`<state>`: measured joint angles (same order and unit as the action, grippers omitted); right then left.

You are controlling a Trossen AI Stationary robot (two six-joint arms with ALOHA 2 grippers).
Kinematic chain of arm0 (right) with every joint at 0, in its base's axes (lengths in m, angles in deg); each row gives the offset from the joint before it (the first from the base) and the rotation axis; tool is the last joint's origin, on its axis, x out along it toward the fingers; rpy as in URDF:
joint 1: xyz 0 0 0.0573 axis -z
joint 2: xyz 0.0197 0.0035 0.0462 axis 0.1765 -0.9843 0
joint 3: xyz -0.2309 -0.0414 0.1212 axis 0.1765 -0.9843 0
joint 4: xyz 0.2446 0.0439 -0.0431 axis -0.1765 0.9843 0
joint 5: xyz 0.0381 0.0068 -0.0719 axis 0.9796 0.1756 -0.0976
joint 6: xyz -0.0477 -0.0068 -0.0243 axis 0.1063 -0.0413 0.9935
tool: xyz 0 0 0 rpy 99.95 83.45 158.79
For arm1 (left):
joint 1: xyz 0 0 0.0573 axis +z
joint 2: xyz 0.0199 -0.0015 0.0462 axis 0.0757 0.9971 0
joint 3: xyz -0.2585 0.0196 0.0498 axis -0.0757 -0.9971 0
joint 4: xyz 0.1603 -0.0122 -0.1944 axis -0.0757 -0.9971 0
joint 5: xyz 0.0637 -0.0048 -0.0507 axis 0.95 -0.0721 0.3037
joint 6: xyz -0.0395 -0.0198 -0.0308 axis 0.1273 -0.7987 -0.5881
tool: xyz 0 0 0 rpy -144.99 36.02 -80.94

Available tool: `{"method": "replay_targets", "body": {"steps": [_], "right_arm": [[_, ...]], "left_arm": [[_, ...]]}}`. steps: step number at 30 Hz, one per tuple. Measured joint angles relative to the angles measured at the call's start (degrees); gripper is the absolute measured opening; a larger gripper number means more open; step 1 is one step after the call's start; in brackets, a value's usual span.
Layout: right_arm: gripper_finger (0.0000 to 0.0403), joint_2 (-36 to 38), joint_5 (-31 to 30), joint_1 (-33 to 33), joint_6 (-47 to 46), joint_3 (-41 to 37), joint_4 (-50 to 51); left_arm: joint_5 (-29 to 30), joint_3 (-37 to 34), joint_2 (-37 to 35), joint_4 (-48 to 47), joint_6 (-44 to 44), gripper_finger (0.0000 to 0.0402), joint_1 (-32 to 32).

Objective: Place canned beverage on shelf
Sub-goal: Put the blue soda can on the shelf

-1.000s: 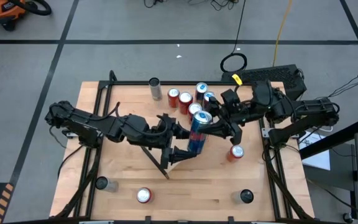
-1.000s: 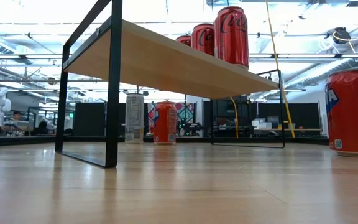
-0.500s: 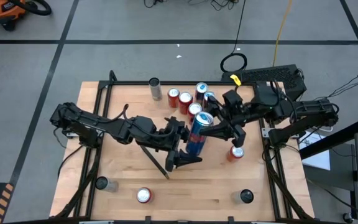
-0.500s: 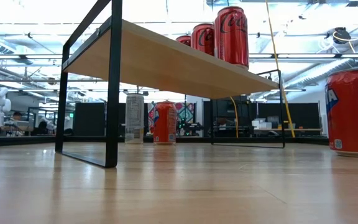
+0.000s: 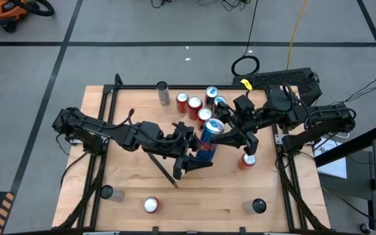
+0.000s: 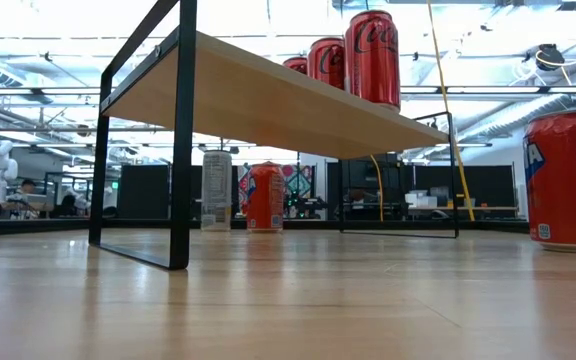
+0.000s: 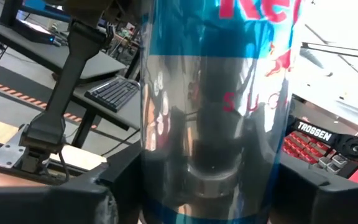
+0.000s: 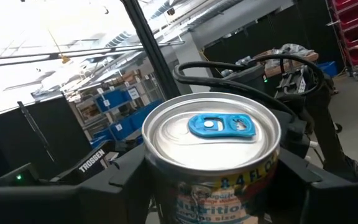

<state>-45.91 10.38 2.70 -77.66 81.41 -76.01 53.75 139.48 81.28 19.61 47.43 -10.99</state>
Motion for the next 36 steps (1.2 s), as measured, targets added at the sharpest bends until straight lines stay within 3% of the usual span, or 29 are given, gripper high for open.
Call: {"method": "replay_targets", "body": {"steps": [5,14,21,25,29,36], "right_arm": [[0.0212,0.00,0.00,0.00,-0.24,0.00,-0.02],[0.0221,0.30,0.07,-0.04,-0.50,0.02,2.40],[0.0297,2.20,-2.55,-0.11,-4.74,0.02,4.96],[0.0334,3.65,-5.35,-0.15,-6.42,0.07,8.68],[0.0346,4.80,-12.71,-1.36,-6.41,0.07,12.43],[0.0347,5.85,-35.96,-5.41,-1.51,0.05,13.99]], "left_arm": [[0.12,-0.02,0.00,0.00,0.35,0.0239,-0.02],[0.25,-0.02,0.00,-0.28,-0.17,0.0235,-0.02],[2.39,1.89,0.02,-3.22,-1.40,0.0234,-0.02],[7.75,4.14,0.02,-7.81,1.69,0.0234,-0.07],[18.36,5.54,0.02,-10.78,6.06,0.0234,-0.04],[36.33,7.11,0.02,-13.64,15.32,0.0233,-0.04]]}}
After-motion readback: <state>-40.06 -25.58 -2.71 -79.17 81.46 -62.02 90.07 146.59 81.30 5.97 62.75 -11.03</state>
